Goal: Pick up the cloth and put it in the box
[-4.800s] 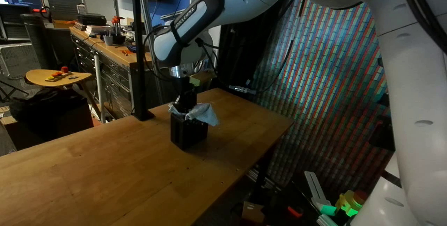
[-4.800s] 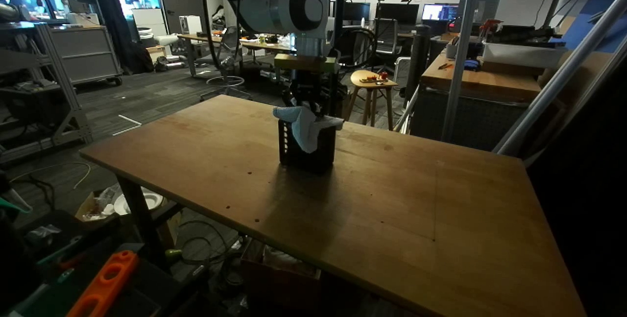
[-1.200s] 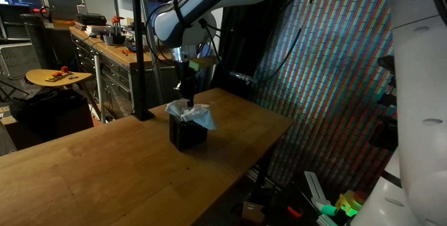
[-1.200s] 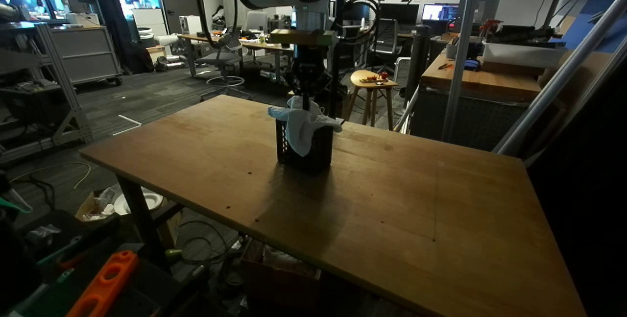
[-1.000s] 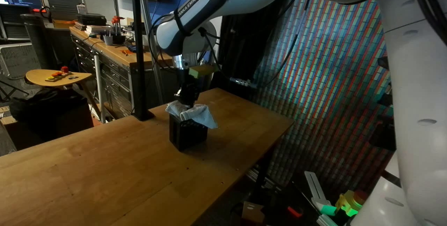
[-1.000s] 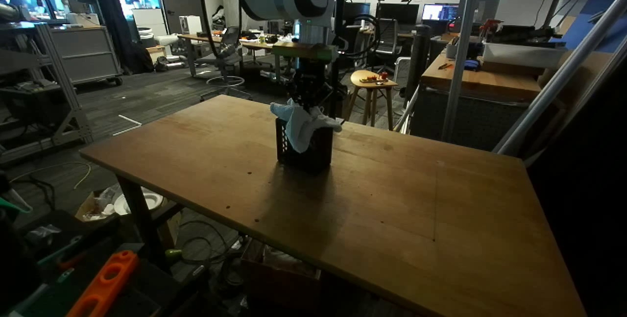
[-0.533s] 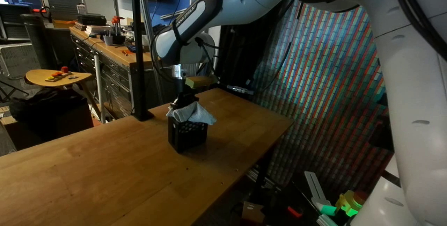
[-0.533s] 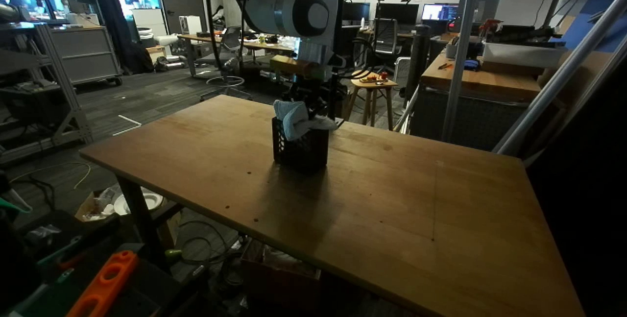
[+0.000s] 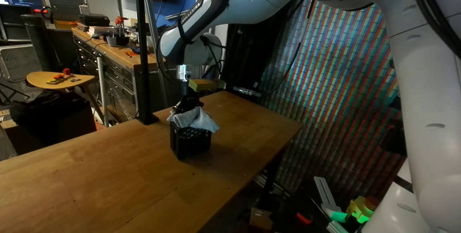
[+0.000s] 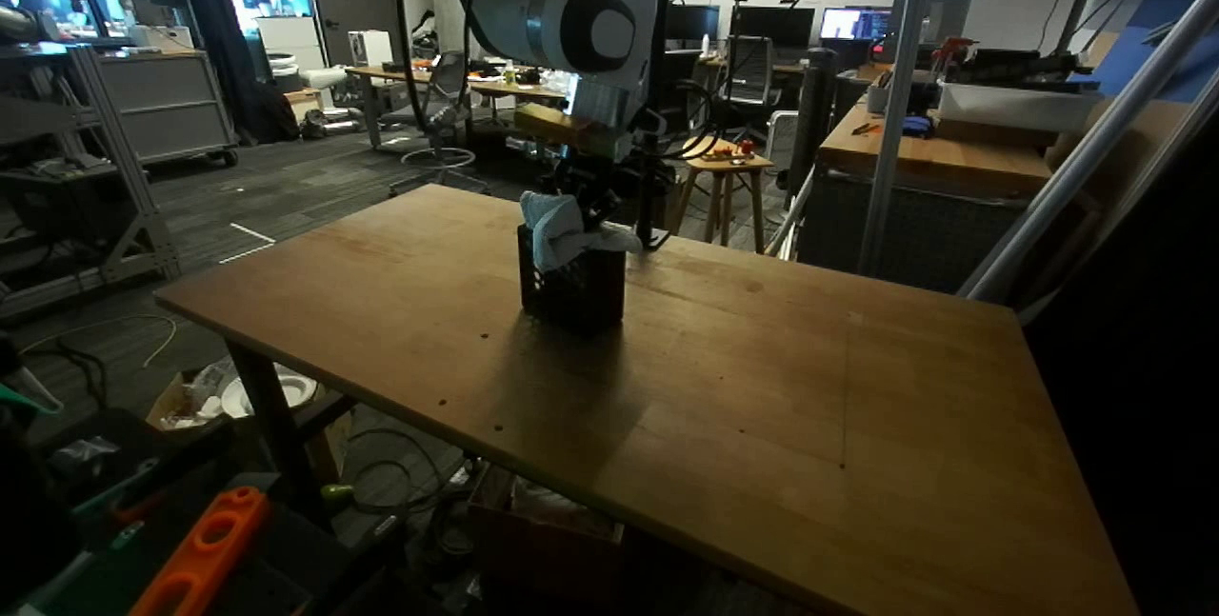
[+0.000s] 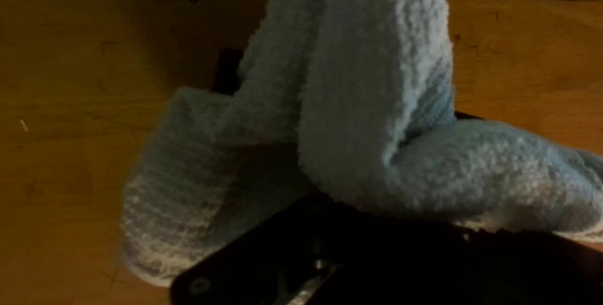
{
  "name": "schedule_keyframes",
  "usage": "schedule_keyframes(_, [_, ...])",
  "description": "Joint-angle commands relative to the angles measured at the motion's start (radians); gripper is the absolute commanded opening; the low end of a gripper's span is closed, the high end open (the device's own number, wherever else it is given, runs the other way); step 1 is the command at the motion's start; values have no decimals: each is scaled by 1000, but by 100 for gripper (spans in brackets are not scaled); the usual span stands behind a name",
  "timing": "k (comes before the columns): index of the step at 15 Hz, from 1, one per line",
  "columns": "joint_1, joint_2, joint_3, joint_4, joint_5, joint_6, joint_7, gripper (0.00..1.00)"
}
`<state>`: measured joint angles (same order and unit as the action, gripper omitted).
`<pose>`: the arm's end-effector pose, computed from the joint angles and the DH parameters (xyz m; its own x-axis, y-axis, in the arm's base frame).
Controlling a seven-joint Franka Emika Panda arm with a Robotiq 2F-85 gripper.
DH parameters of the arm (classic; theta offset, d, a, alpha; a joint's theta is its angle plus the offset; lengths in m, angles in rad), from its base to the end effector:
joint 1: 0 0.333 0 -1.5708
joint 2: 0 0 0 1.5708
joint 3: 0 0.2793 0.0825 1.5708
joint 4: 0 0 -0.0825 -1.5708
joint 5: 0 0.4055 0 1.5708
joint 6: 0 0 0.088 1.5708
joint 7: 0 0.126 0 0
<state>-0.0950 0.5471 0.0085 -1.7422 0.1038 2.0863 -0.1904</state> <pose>0.6346 -0.0483 0.1830 0.9814 0.0531 -0.1845 0.0312 -0.9923 -0.1195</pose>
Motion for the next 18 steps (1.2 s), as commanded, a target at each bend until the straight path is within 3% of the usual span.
schedule_keyframes(1, [3, -25, 6, -51, 8, 26, 10, 4])
schedule_keyframes(13, [56, -185, -13, -32, -174, -98, 29, 5])
schedule_keyframes(18, [67, -253, -5, -70, -184, -72, 41, 4])
